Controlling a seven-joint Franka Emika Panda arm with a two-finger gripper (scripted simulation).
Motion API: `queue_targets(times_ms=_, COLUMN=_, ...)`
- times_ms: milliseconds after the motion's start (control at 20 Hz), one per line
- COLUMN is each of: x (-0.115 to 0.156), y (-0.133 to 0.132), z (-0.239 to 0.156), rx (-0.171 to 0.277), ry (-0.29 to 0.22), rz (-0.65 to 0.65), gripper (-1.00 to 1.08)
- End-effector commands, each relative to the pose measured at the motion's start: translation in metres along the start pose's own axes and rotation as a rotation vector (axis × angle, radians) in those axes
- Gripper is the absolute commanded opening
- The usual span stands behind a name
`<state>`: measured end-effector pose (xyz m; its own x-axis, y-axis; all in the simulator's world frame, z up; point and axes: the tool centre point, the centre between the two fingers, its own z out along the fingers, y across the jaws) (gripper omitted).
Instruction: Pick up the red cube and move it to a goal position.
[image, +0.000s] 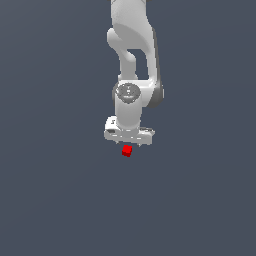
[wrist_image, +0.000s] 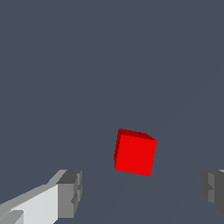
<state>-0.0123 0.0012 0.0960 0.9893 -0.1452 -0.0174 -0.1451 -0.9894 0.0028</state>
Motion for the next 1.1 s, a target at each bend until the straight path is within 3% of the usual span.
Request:
queue_targets(times_ms=0, x=-0.001, y=0.002, z=0.021, rx=0.0, ry=0.004, rz=0.049, gripper=1.0)
queue_targets(times_ms=450, x=-0.002, y=0.006, z=0.072, rx=0.003, ry=0.016, rz=0.168, gripper=1.0)
queue_targets(times_ms=950, x=-0.001, y=0.006, z=0.076, rx=0.004, ry=0.017, rz=0.178, gripper=1.0)
queue_targets(times_ms=1000, x=-0.001, y=0.006, z=0.076, rx=0.004, ry=0.017, rz=0.178, gripper=-1.0)
queue_targets(times_ms=1050, x=-0.001, y=0.006, z=0.076, rx=0.004, ry=0.017, rz=0.178, gripper=-1.0)
